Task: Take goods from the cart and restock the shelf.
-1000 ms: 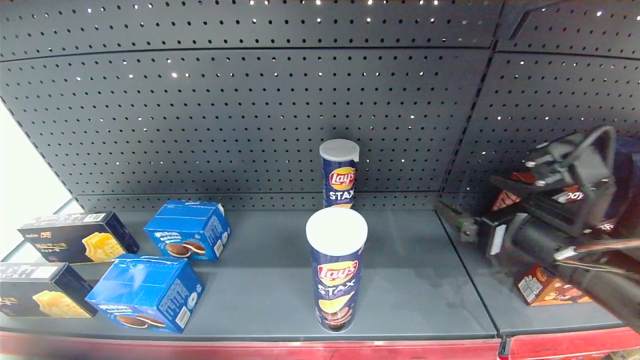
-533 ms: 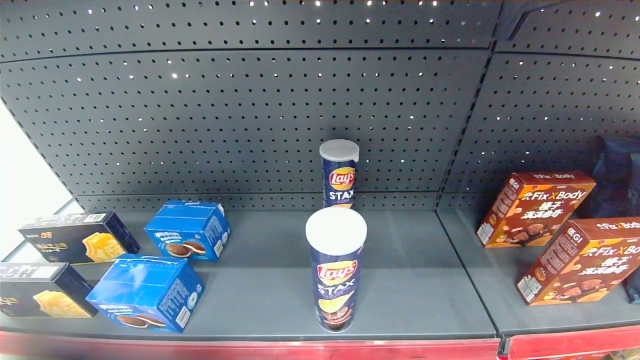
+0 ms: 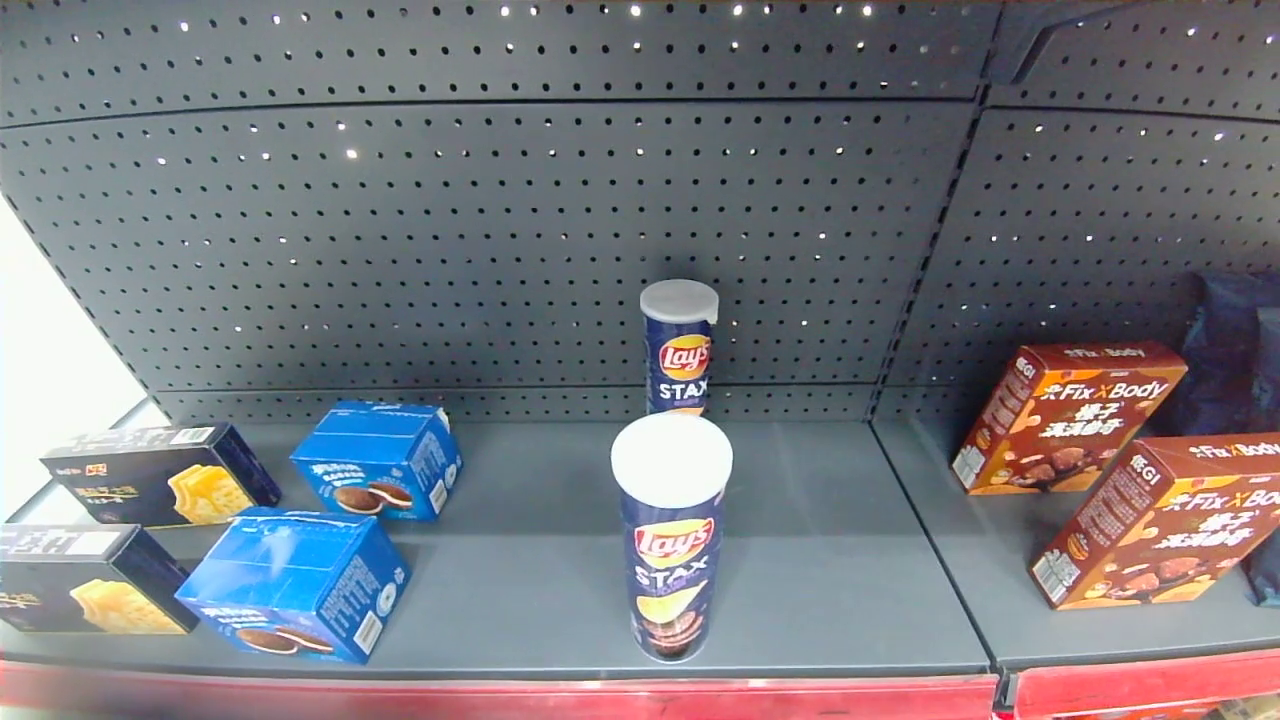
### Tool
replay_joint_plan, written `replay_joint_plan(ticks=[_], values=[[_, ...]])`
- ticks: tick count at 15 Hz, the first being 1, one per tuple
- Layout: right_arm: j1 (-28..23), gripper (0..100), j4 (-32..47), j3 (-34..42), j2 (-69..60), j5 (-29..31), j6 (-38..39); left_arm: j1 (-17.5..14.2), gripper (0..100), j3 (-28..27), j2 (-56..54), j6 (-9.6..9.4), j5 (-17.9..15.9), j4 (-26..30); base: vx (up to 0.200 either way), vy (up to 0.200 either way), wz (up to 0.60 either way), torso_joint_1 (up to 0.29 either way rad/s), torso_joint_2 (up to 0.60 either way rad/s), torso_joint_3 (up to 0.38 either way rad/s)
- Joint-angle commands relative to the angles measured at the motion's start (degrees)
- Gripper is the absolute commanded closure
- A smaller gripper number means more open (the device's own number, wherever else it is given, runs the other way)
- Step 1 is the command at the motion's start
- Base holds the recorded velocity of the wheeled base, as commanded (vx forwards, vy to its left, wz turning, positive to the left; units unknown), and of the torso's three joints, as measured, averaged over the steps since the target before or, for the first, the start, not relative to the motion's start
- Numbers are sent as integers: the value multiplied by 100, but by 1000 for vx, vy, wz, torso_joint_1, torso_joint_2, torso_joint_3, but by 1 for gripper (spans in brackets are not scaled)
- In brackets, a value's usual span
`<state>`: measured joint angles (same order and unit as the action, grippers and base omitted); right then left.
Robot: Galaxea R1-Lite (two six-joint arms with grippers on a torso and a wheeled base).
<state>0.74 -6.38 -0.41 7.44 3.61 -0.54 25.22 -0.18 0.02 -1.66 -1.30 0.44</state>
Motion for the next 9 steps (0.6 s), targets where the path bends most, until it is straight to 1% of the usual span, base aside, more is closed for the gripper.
replay_joint_plan(ticks=[1, 2, 3, 9], values=[[-224, 0, 216, 41, -418, -141, 54, 0, 0, 1, -2, -1, -1, 0, 0, 0, 0, 0, 0, 0], [-180, 0, 356, 41, -480, -220, 45, 0, 0, 1, -2, -1, -1, 0, 0, 0, 0, 0, 0, 0], [-101, 0, 725, 41, -665, -264, 27, 0, 0, 1, -2, -1, -1, 0, 0, 0, 0, 0, 0, 0], [-74, 0, 629, 41, -744, -291, 45, 0, 0, 1, -2, -1, -1, 0, 0, 0, 0, 0, 0, 0]])
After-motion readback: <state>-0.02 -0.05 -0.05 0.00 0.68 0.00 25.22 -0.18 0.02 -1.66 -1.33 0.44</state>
